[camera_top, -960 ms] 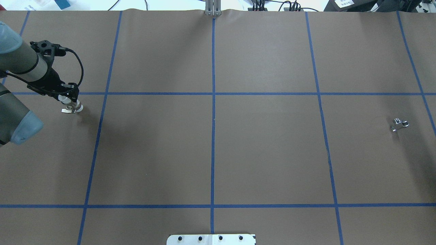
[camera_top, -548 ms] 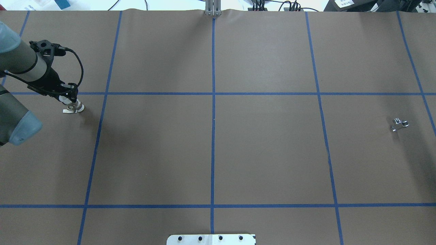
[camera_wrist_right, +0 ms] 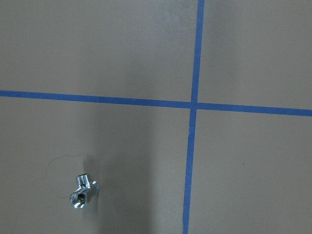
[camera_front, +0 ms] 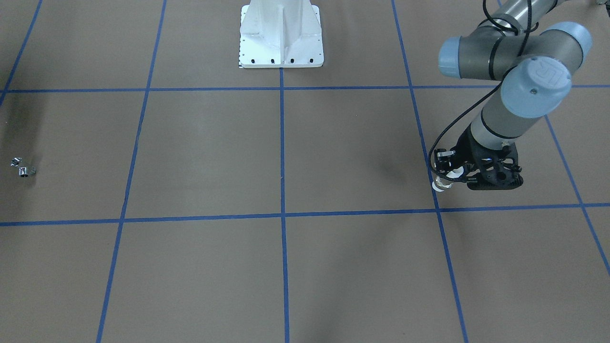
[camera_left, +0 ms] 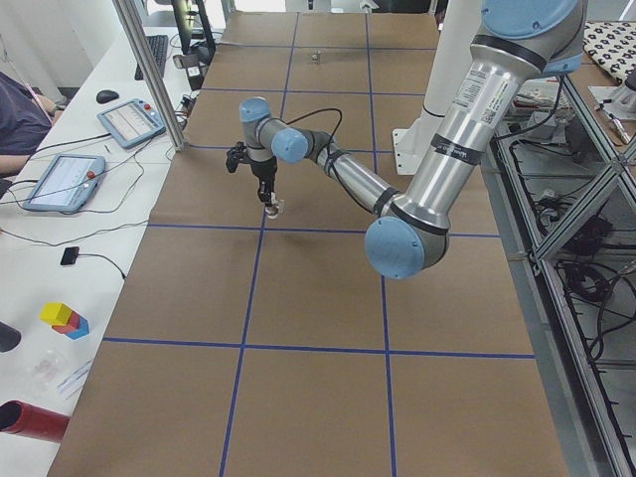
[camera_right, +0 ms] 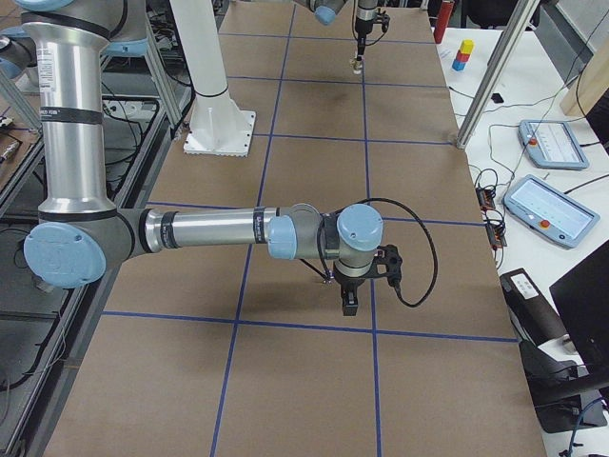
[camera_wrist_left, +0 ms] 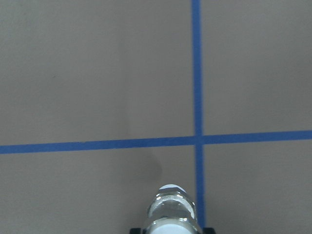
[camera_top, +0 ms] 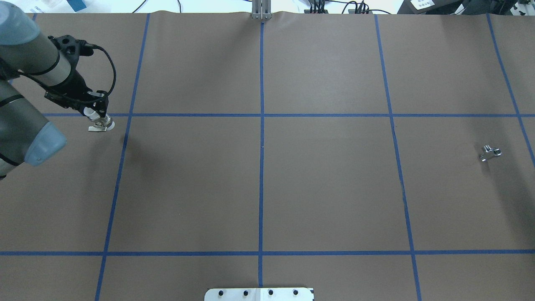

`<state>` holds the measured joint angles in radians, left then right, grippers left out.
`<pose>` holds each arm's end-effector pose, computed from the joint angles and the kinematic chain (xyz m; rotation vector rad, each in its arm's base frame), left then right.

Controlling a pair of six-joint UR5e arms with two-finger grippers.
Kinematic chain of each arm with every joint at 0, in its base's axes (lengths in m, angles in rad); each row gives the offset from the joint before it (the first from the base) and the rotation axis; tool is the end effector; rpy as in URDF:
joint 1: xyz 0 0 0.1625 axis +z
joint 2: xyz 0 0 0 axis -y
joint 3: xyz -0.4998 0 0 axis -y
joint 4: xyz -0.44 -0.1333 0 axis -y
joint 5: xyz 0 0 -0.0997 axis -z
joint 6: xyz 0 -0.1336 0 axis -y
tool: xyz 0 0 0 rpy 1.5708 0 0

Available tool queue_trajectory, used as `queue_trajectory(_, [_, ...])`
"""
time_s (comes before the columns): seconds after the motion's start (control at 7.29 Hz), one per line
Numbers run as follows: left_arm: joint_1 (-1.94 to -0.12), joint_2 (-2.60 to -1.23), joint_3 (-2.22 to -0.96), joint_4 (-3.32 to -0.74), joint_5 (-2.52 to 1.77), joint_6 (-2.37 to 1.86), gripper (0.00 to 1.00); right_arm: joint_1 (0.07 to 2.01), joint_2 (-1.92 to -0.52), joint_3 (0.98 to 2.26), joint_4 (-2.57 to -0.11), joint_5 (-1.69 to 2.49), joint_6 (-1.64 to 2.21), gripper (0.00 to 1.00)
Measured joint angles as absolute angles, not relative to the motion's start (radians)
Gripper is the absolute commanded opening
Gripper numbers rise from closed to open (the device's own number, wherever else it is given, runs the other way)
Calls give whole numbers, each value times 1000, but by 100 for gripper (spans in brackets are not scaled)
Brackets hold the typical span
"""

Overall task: Assemble PPR valve and pipe with both arms
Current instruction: 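Carry the valve with the left gripper to the table center and set it upright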

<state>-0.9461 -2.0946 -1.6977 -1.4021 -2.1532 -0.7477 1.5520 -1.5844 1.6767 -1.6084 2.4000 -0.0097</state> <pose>0.3844 -0.6353 0.3814 0.0005 0.7378 0.0230 0.0247 -0.5364 0.7064 0.0478 -0.8293 -0.0495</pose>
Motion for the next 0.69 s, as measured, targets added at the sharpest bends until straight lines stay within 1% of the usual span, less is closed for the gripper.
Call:
queue_trajectory(0.41, [-808, -2268, -1684, -1311, -2144, -941, 0, 1552, -1586, 1676, -1608, 2399, -5, 99])
queue_trajectory(0.69, [-710, -2386, -1624, -1305, -2126, -1051, 0, 1552, -1586, 1672, -1608, 2399, 6, 99])
